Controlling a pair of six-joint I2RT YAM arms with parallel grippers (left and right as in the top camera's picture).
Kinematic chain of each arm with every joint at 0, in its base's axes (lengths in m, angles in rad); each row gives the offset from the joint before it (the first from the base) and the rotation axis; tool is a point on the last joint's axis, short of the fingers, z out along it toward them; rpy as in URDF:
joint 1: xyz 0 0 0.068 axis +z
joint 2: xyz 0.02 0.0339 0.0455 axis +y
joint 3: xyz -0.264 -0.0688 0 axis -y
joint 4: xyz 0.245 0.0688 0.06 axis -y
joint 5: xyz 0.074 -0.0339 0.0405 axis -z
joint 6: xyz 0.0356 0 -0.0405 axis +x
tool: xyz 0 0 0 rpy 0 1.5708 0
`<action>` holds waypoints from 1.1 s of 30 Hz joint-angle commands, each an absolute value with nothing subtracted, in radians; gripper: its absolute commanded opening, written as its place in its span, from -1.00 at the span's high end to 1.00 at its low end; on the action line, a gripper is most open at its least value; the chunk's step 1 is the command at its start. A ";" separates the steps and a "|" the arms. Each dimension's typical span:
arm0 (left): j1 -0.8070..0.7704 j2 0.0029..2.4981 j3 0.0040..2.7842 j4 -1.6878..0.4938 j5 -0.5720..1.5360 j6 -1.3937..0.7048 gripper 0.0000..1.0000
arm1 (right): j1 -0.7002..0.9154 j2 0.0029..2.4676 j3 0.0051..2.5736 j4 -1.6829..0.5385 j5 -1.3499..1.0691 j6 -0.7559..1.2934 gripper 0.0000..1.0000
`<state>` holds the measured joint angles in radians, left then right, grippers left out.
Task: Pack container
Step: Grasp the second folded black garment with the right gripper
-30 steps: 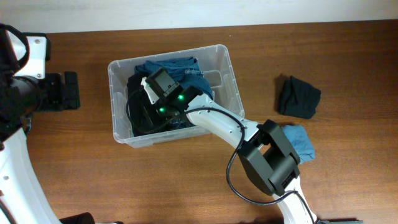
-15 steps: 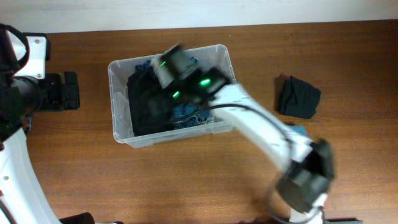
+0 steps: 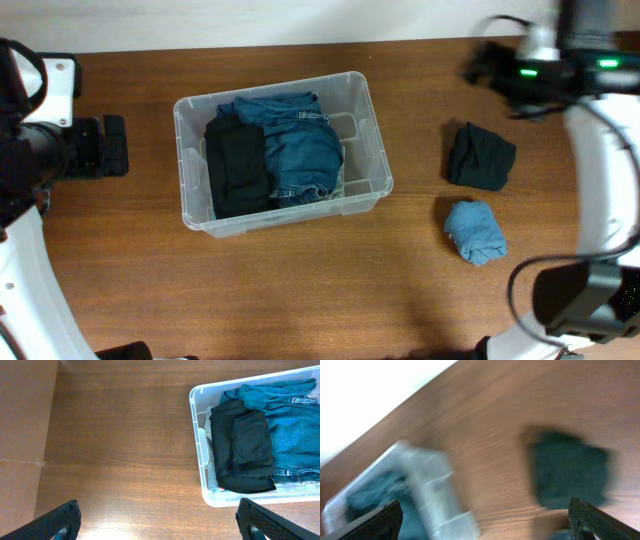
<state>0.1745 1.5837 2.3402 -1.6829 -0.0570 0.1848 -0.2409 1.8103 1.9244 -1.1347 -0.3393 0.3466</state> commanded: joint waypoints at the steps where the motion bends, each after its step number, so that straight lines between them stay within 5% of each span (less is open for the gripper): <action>1: 0.179 1.572 2.340 -1.681 -0.056 0.173 -0.99 | -0.393 1.873 1.895 -1.156 -0.387 0.192 -0.97; 8: 0.179 1.572 2.340 -1.681 -0.056 0.172 -0.99 | -0.551 2.114 1.833 -1.132 -0.651 0.006 -0.97; 19: 0.179 1.572 2.340 -1.681 -0.056 0.172 -0.99 | -0.513 2.382 1.821 -1.132 -0.775 -0.132 -0.89; 22: 0.179 1.572 2.340 -1.681 -0.056 0.172 -0.99 | -0.483 2.382 1.808 -1.133 -0.773 -0.154 -0.48; 24: 0.179 1.572 2.340 -1.681 -0.056 0.173 -0.99 | -0.455 2.382 1.805 -1.137 -0.748 -0.153 0.11; 27: 0.179 1.572 2.340 -1.681 -0.057 0.173 -0.99 | -0.431 2.379 1.806 -1.150 -0.745 -0.135 0.71; 29: 0.179 1.572 2.340 -1.681 -0.057 0.172 -1.00 | -0.431 2.368 1.813 -1.166 -0.754 -0.113 0.89; 33: 0.179 1.572 2.340 -1.681 -0.057 0.172 -0.99 | -0.420 2.231 1.841 -1.200 -0.846 -0.093 0.91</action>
